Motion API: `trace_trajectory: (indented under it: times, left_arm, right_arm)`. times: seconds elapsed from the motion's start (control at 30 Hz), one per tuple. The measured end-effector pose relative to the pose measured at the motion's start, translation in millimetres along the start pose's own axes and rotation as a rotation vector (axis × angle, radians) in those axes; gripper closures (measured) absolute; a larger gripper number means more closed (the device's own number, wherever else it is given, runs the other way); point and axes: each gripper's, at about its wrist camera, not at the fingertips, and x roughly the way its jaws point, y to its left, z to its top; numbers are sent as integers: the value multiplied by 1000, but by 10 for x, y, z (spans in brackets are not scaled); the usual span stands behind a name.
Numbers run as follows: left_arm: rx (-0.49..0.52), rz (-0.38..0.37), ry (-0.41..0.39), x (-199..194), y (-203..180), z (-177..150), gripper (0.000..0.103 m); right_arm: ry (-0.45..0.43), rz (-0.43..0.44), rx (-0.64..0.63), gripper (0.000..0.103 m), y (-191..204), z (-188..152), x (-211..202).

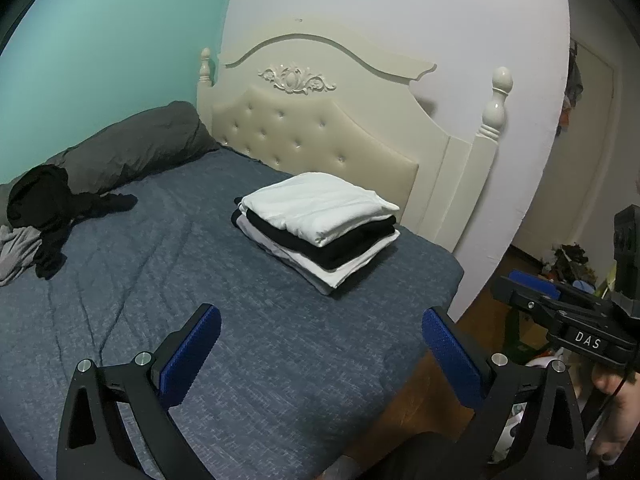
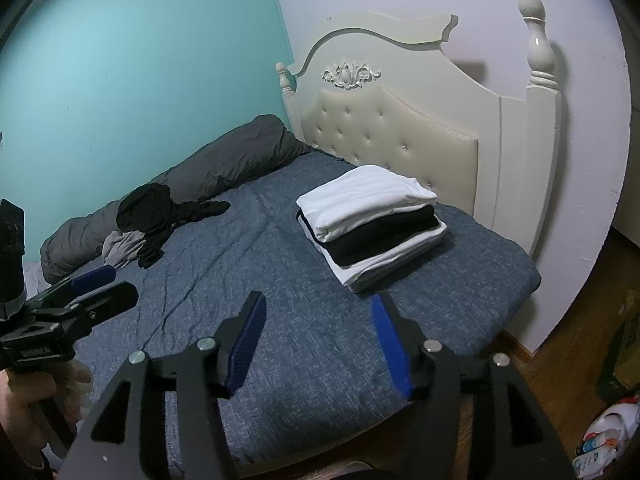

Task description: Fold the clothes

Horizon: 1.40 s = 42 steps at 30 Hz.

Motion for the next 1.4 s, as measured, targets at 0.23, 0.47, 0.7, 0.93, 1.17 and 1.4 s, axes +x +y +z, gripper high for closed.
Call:
trace_trajectory:
  times: [0.23, 0.47, 0.7, 0.93, 1.17, 1.4]
  left_arm:
    - [3, 6, 2, -27, -1, -18, 0]
    - [4, 6, 1, -55, -9, -26, 0]
    - [5, 2, -10, -93, -25, -22, 0]
    - [16, 5, -12, -112, -51, -26, 0]
    - [10, 6, -12, -146, -37, -66, 1]
    - [7, 5, -19, -191, -32, -88, 0]
  right_arm:
    - [-3, 0, -1, 38, 15, -17, -27]
    - [-5, 1, -4, 36, 41, -26, -41]
    - [-5, 2, -6, 35, 52, -28, -43]
    - [-10, -10, -10, 29, 81, -51, -65]
    - [-14, -20, -10, 26, 74, -70, -88]
    - [-10, -21, -14, 25, 95, -94, -107]
